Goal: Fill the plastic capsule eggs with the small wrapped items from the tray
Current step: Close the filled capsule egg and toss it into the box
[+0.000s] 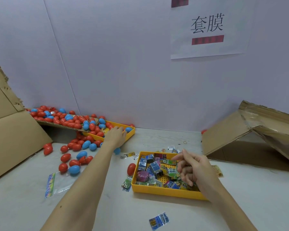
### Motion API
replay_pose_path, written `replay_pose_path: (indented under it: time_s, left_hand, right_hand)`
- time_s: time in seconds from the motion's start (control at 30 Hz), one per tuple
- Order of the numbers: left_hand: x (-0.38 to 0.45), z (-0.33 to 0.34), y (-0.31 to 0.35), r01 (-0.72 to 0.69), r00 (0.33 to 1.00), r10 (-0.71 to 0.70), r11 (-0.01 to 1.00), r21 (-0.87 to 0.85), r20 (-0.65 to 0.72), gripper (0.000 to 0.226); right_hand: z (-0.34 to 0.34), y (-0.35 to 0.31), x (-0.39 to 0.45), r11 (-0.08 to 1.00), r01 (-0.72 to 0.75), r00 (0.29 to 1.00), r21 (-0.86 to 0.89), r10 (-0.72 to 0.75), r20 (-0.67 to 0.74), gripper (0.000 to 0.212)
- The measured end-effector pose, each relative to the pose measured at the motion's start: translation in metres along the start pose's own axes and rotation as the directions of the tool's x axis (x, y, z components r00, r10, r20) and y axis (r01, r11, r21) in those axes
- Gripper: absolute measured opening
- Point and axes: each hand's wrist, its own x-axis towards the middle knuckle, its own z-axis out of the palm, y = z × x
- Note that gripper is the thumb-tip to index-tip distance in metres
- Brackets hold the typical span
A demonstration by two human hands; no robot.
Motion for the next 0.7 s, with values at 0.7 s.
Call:
replay_pose_path:
  time_s: [0.7]
  left_hand:
    - [0.016,0.012,0.013,-0.212,0.961,0.158,0.948,-0.239,-0.225,0.028]
  right_hand:
    - [0.001,0.001,0.001,0.998,0.016,0.999,-0.067,-0.019,-0.037,0.040]
